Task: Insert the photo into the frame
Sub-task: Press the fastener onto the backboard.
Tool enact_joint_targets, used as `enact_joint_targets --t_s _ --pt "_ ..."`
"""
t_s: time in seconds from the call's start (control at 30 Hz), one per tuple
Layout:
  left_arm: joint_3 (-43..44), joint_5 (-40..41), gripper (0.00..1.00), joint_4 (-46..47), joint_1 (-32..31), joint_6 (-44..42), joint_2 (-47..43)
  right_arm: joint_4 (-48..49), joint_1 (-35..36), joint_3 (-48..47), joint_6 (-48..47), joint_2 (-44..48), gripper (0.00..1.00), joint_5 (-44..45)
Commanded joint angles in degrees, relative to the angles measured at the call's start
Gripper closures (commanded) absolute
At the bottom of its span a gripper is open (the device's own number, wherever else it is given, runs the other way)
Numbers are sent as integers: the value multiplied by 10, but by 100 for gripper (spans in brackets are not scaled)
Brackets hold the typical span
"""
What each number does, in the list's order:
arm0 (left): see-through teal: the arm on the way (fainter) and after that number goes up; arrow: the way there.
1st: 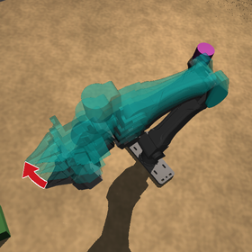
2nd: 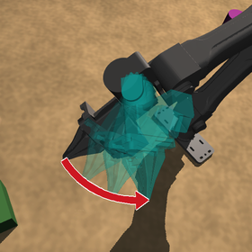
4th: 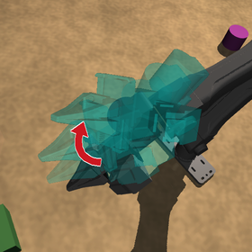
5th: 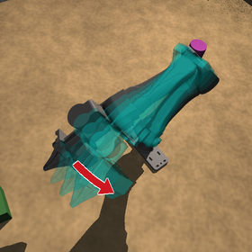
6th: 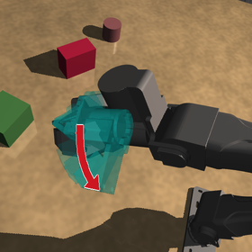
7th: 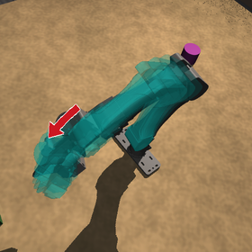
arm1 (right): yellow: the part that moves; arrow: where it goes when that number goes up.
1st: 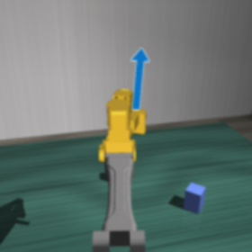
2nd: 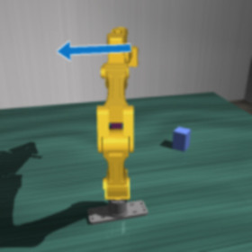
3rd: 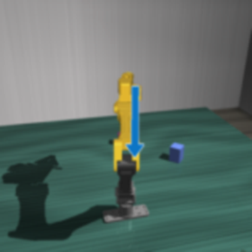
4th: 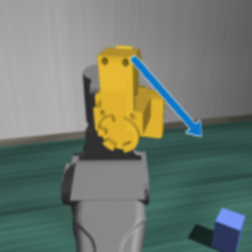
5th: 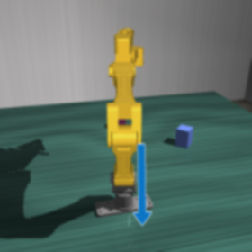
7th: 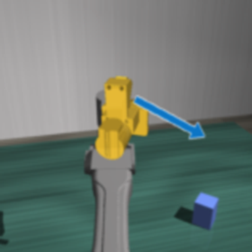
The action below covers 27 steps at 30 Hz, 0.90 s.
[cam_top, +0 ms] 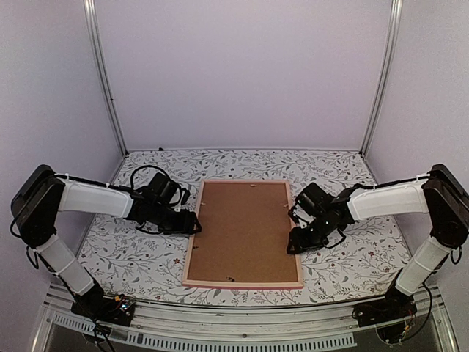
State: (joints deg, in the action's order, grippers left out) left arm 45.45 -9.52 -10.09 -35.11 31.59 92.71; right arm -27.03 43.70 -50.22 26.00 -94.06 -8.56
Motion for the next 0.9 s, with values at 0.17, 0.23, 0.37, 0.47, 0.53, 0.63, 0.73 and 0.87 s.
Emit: enact_joint_targets --t_s 0.17,0.23,0.37,0.47,0.53,0.63,0.73,0.87 --pt "-12 9 33 13 -5 -2 -15 21 4 39 -22 -7 60 46" --pt "-13 9 33 14 -5 -2 -15 28 4 47 -27 -6 62 50" --pt "-16 11 33 14 -5 -3 -16 39 4 59 -44 -5 66 52" --pt "-18 10 33 14 -5 -2 -16 44 4 63 -56 -6 68 50" --pt "-18 11 33 14 -5 -2 -16 48 4 65 -65 -8 68 47" --pt "-19 12 33 14 -5 -3 -16 60 4 70 -73 -14 69 39" --pt "-20 13 33 14 -5 -2 -17 69 4 72 -80 -19 72 34" --pt "-21 13 33 14 -5 -3 -17 76 4 69 -88 -22 74 14"
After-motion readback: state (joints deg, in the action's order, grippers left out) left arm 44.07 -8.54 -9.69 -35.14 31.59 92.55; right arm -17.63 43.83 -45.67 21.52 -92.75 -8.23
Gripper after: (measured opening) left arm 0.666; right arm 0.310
